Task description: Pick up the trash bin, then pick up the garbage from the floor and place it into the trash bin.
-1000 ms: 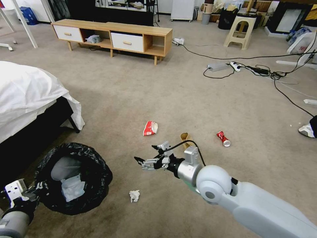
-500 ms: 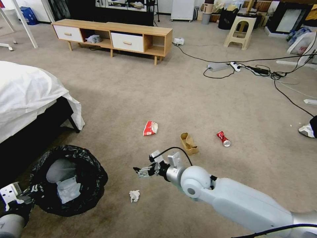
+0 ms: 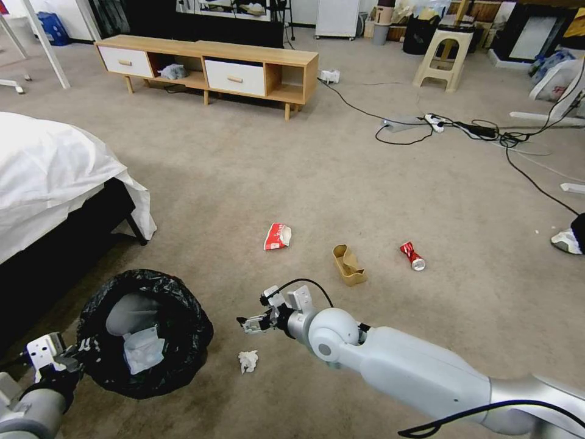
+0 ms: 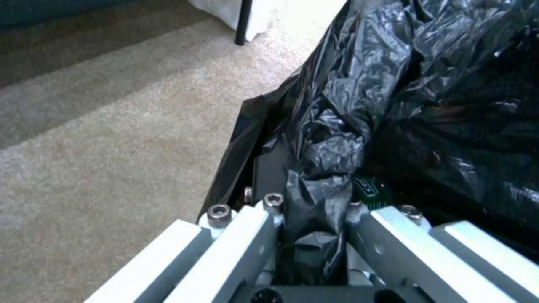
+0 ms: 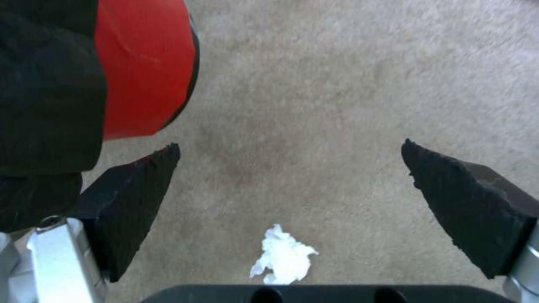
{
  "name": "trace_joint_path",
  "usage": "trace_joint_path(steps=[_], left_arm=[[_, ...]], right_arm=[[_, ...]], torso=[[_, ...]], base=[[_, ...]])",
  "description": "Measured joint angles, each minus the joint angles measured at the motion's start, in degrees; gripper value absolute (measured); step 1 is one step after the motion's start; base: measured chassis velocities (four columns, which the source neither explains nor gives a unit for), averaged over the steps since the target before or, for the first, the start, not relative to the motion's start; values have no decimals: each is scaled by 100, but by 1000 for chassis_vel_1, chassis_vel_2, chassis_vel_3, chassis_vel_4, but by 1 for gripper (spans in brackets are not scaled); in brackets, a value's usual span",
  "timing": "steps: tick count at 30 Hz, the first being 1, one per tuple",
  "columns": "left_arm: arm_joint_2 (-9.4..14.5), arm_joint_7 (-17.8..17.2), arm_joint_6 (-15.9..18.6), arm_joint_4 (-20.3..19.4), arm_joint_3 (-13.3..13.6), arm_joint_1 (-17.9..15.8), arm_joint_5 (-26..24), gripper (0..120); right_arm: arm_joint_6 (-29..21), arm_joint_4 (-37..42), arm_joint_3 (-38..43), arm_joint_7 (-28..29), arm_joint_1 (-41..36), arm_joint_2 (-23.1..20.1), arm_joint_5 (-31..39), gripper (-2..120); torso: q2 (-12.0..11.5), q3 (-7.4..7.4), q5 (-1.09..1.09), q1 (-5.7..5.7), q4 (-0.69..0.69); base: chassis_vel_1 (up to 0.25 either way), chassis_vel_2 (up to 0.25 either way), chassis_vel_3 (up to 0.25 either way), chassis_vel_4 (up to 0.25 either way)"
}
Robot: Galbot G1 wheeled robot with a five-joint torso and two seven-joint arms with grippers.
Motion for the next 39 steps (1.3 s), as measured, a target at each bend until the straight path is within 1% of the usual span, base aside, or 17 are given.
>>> trace_joint_path(steps=[8, 13, 23, 33, 39], left_arm=[[131, -76, -42, 87, -42, -71, -17, 1], [191, -97, -68, 157, -153, -108, -32, 1], [219, -77, -116, 178, -283, -100, -108, 1], [189, -23, -171, 234, -289, -130, -112, 1], [168, 23, -211, 238, -276, -156, -106, 1]], right_arm=[[-27, -218, -104, 90, 0, 252, 94, 100], [-54, -298, -180, 213, -9, 384, 156, 100], [-116, -472, -255, 317, -30, 472, 193, 100], [-173, -635, -281, 391, -48, 559, 245, 100], [-314, -702, -346, 592, -2, 630, 498, 100]], torso=[[0, 0, 0, 0, 0], [0, 0, 0, 0, 0], [0, 0, 0, 0, 0], [0, 0, 0, 0, 0], [0, 0, 0, 0, 0]], base=[[0, 0, 0, 0], [0, 0, 0, 0], [0, 0, 0, 0], [0, 0, 0, 0], [0, 0, 0, 0]])
